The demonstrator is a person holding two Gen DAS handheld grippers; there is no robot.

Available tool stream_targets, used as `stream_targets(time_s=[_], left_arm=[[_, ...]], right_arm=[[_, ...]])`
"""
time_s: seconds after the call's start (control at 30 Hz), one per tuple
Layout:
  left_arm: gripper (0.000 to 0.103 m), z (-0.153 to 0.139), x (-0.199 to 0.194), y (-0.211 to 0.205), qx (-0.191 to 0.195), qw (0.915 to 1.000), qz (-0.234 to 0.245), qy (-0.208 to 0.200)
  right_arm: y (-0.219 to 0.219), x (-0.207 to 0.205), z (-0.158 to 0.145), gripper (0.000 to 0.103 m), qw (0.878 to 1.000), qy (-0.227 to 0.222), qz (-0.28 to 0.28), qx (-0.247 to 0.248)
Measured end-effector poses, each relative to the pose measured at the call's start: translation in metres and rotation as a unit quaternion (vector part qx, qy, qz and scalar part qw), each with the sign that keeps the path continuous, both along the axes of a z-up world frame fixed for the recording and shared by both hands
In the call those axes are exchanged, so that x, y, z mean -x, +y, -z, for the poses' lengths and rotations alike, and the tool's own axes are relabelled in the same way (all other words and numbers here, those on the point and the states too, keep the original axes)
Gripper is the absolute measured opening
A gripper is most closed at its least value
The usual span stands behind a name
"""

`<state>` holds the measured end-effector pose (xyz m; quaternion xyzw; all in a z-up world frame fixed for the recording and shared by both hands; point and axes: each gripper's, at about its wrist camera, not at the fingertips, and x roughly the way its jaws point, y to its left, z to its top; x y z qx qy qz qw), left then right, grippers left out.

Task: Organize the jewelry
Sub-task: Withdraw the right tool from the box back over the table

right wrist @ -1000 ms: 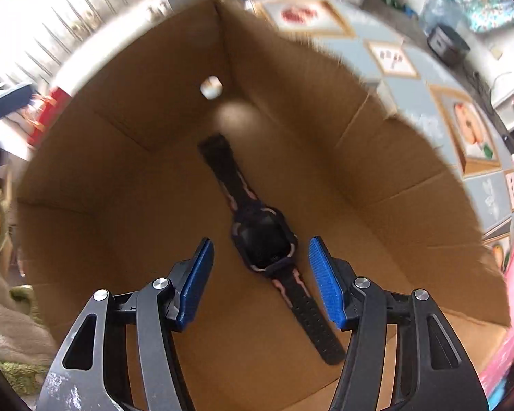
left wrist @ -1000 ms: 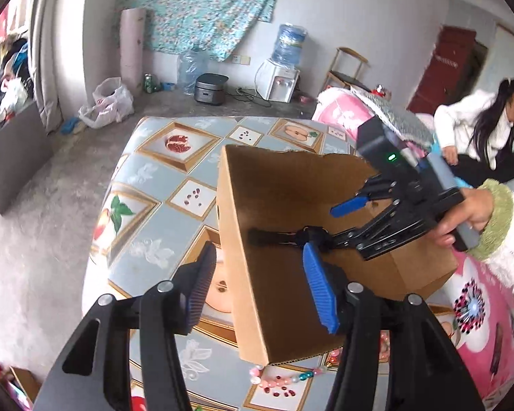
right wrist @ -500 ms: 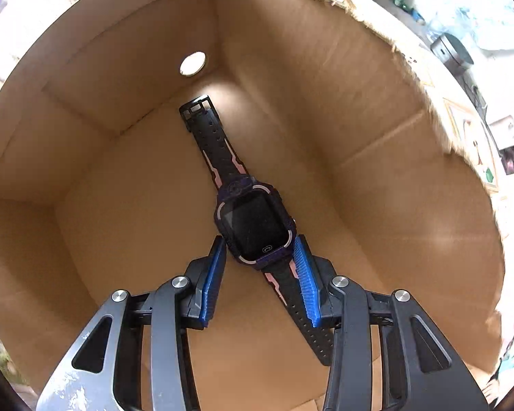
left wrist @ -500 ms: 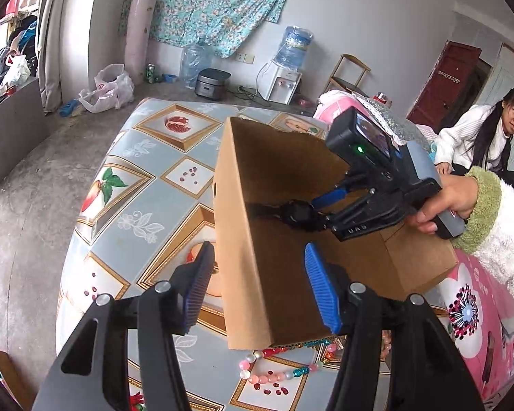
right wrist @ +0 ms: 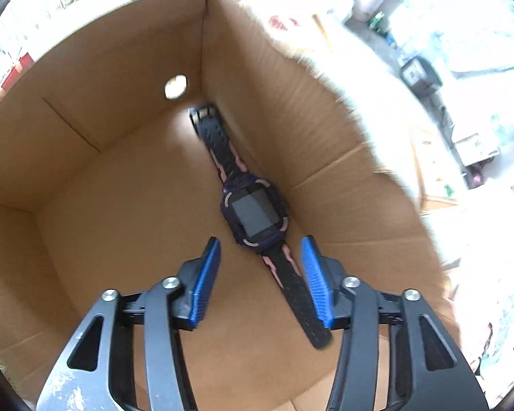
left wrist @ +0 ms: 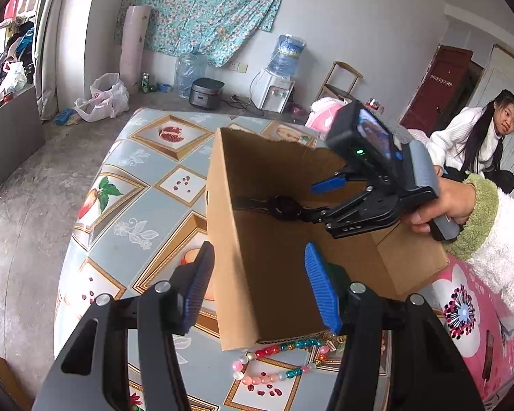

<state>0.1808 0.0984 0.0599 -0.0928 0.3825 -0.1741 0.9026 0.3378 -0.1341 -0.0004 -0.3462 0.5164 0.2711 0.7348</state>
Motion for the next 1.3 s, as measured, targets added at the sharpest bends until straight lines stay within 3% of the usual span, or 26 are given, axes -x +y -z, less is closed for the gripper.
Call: stream_targets(time_s=[0.2, 0.3, 0.43, 0.53, 0.7, 0.83, 0.93, 1.1, 1.3], left_arm=[[0.064, -0.021, 0.031, 0.008, 0.008, 0.9992, -0.009, -0.038], [0.07, -0.025, 0.049, 0.008, 0.003, 0.9987, -0.007, -0.05], [0.075, -0.019, 0.072, 0.006, -0.014, 0.9985, -0.004, -0.052], [0.076, -0.004, 0.08, 0.0, -0.033, 0.9986, -0.008, -0.041], [0.077, 0.037, 0.064, -0.016, -0.102, 0.9943, -0.031, 0.005], [0.076, 0.049, 0.051, -0.021, -0.094, 0.9946, -0.038, 0.024], [0.077, 0.048, 0.044, -0.022, -0.089, 0.9949, -0.042, 0.026], [0.077, 0.046, 0.032, -0.021, -0.094, 0.9939, -0.053, 0.019], [0.077, 0.04, 0.034, -0.007, -0.068, 0.9949, -0.071, 0.024]], right_arm=[[-0.035, 0.06, -0.095, 0.055, 0.993, -0.061, 0.045, -0.093], [-0.059, 0.098, -0.134, 0.058, 0.982, -0.085, 0.069, -0.152], [-0.092, 0.14, -0.164, 0.06, 0.965, -0.089, 0.101, -0.226], [-0.109, 0.155, -0.155, 0.061, 0.949, -0.061, 0.129, -0.279], [-0.12, 0.176, -0.097, 0.06, 0.926, 0.017, 0.206, -0.315], [-0.136, 0.162, -0.063, 0.042, 0.9, 0.066, 0.283, -0.324], [-0.148, 0.162, -0.064, 0.042, 0.886, 0.069, 0.307, -0.342], [-0.145, 0.157, -0.054, 0.043, 0.879, 0.055, 0.31, -0.359], [-0.12, 0.162, -0.046, 0.049, 0.896, 0.02, 0.289, -0.337]])
